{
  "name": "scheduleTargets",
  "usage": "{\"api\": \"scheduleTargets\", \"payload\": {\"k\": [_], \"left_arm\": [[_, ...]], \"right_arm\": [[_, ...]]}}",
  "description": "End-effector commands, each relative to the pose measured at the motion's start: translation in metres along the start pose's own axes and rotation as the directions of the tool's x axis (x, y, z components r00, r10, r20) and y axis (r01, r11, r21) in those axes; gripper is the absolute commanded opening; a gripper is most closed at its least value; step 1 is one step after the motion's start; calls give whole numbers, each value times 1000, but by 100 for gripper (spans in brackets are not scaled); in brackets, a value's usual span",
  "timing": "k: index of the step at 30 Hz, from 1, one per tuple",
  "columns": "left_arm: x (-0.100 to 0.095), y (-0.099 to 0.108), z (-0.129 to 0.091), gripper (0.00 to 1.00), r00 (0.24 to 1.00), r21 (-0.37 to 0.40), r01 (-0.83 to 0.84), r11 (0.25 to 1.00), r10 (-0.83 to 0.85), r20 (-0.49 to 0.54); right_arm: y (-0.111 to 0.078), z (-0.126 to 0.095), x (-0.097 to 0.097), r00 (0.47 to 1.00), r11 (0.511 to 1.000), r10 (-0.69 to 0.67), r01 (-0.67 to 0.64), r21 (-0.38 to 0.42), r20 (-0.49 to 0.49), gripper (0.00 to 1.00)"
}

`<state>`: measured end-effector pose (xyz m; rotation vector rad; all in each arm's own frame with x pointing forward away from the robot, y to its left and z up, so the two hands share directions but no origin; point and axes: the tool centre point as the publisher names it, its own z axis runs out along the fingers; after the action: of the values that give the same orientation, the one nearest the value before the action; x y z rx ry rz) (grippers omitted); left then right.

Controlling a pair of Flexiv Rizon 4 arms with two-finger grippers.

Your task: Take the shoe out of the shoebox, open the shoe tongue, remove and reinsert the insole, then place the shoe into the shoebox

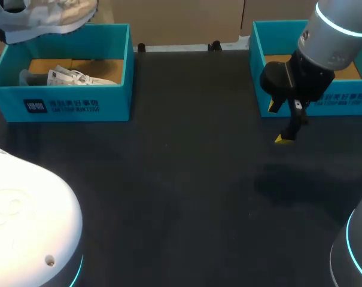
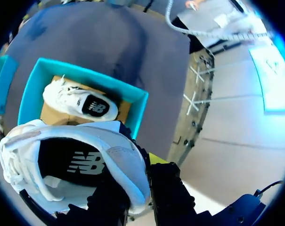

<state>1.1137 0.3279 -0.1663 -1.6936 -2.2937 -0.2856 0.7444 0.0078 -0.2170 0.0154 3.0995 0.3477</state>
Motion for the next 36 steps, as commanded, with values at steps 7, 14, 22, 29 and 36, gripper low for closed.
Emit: {"api": "scheduleTargets", "payload": {"k": [7, 14, 22, 29, 36], "left_arm": [[4, -12, 1, 0, 994, -155, -111, 982, 112, -6], [-3, -12, 3, 0, 987, -136, -158, 978, 159, -1], [-13, -6, 9, 0, 977, -161, -215, 963, 214, -20], [-17, 4, 10, 0, 964, -167, -264, 950, 267, -8], [-25, 16, 20, 0, 957, -175, -290, 941, 291, -20]], "right_arm": [[0, 1, -1, 1000, 1000, 0, 0, 1, -1, 100], [0, 1, -1, 1000, 1000, 0, 0, 1, -1, 100], [0, 1, -1, 1000, 1000, 0, 0, 1, -1, 100], [0, 1, -1, 1000, 1000, 0, 0, 1, -1, 100], [0, 1, -1, 1000, 1000, 0, 0, 1, -1, 100]]}}
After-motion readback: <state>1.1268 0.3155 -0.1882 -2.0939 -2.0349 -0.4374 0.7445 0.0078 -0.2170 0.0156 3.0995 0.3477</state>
